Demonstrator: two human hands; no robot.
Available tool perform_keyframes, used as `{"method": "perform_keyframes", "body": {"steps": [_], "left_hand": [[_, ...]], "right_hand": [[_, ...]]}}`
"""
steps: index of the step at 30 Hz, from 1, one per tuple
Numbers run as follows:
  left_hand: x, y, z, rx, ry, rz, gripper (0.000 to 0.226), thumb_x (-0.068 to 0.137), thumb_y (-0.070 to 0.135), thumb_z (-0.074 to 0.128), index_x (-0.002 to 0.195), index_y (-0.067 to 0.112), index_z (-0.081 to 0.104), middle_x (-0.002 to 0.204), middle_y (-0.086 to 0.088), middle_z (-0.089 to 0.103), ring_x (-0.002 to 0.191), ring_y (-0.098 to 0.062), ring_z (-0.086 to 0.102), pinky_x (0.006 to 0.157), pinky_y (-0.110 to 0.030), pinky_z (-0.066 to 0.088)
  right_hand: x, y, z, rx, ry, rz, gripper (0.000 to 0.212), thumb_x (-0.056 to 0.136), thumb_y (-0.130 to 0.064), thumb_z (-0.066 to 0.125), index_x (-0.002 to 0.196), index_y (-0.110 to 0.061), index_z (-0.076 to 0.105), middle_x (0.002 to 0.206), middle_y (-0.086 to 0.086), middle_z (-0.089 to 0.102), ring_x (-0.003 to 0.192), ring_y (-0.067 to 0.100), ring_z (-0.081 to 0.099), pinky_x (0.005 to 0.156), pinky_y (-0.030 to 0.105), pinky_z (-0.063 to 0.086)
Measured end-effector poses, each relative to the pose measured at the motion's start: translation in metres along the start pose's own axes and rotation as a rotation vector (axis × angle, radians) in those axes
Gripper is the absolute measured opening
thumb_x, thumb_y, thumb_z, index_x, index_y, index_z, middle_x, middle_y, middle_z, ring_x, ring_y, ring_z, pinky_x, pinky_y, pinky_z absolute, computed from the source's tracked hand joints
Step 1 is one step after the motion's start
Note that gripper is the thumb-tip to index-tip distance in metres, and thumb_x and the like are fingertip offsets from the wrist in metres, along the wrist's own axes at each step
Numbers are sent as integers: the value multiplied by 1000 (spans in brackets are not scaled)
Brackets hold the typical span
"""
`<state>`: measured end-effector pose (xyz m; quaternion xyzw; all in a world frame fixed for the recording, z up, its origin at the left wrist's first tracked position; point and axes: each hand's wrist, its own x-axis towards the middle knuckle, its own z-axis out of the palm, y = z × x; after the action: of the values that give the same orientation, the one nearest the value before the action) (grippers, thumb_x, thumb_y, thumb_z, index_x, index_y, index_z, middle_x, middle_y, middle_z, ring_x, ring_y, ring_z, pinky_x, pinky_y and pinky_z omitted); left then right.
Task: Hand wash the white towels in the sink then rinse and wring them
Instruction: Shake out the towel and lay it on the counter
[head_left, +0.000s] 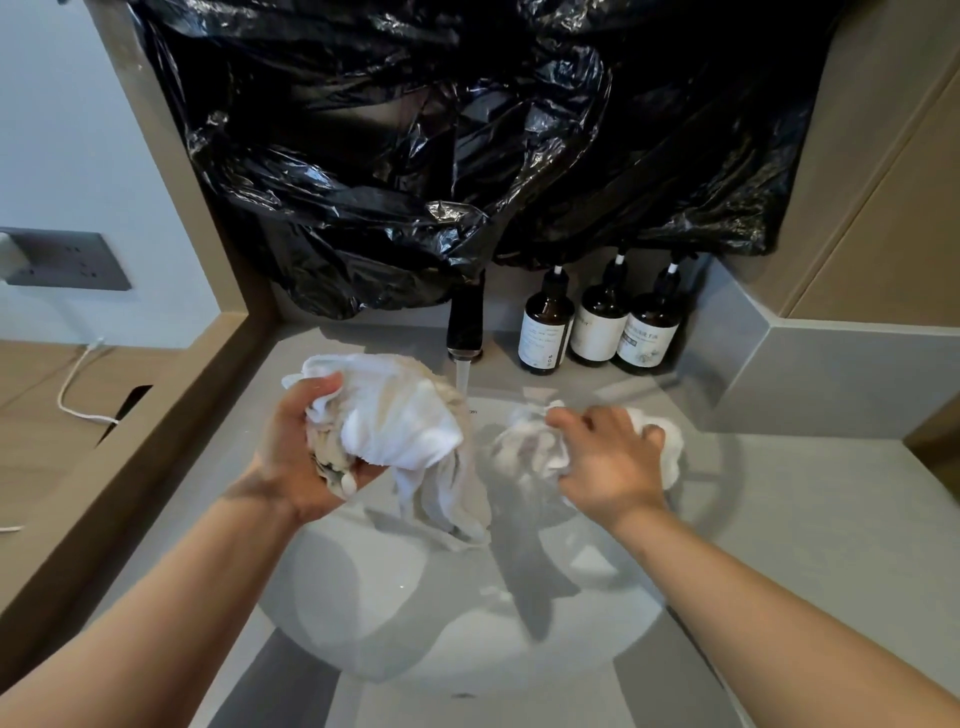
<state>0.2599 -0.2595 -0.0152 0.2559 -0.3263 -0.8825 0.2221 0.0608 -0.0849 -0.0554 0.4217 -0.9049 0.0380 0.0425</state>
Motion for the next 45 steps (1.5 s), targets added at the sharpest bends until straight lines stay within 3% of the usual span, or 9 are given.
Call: {"method": "perform_keyframes", "body": {"steps": [9, 12, 15, 24, 30, 35, 39, 42, 45], "left_hand": [[-22, 15, -3, -72, 145, -52, 43, 85, 31, 53, 55, 7, 75, 66, -8, 70, 54, -20, 69, 49, -30, 58], [-28, 21, 9, -84, 110, -98, 15, 54, 20, 74, 52, 5, 73, 62, -8, 68, 50, -21, 68, 42, -30, 54], [-31, 26, 19, -109, 51, -119, 37, 20, 8, 87, 53, 2, 72, 62, -8, 68, 50, -22, 67, 43, -31, 55], [-36, 56, 73, -96, -99, -217, 27, 68, 33, 61, 69, 8, 70, 69, -2, 68, 54, -17, 66, 41, -22, 53], [-26, 52, 123, -119, -306, -197, 66, 84, 62, 49, 126, 11, 59, 115, -14, 67, 103, -32, 66, 96, -41, 49], [-14, 30, 149, 18, -222, -144, 64, 86, 61, 48, 120, 8, 60, 98, -16, 67, 100, -34, 63, 91, -43, 48], [-3, 18, 142, 206, -181, -279, 45, 89, 45, 52, 113, 7, 58, 112, -16, 62, 105, -38, 60, 79, -49, 48], [-4, 12, 148, 359, -200, -321, 28, 88, 40, 52, 86, 12, 51, 83, -12, 56, 81, -29, 58, 73, -40, 48], [-6, 0, 160, 804, -48, -55, 66, 78, 52, 59, 132, 18, 38, 126, -12, 53, 113, -29, 54, 97, -44, 42]], "right_hand": [[-1, -53, 8, 965, -317, 227, 43, 82, -25, 66, 121, -37, 54, 109, -4, 59, 104, 18, 59, 93, 32, 46], [-5, -61, -23, 1272, -551, 23, 22, 94, -34, 55, 114, -39, 56, 117, -15, 59, 109, 1, 54, 84, 13, 40], [-15, -67, -38, 1218, -690, -174, 58, 78, -41, 66, 131, -41, 42, 129, -17, 53, 122, 1, 48, 100, 23, 39], [-20, -58, -87, 1465, -218, 42, 21, 89, -16, 60, 98, -34, 60, 105, -7, 67, 100, 12, 63, 87, 27, 48], [-23, -34, -140, 1603, 188, 281, 11, 94, -25, 51, 87, -23, 60, 91, -4, 67, 90, 15, 62, 80, 30, 48], [-29, -11, -153, 1486, 254, 407, 41, 84, -37, 61, 101, -1, 51, 108, 21, 60, 98, 31, 60, 87, 39, 45], [-36, 7, -161, 1345, 221, 414, 38, 84, -32, 66, 81, 0, 46, 75, 5, 41, 71, 19, 40, 64, 31, 30], [-36, 13, -178, 1517, 174, 522, 31, 85, -33, 67, 100, -7, 60, 98, 8, 64, 85, 25, 59, 76, 35, 46], [-34, 9, -196, 1818, 134, 508, 23, 89, -26, 61, 103, -8, 64, 86, 11, 68, 73, 24, 63, 64, 32, 49]]}}
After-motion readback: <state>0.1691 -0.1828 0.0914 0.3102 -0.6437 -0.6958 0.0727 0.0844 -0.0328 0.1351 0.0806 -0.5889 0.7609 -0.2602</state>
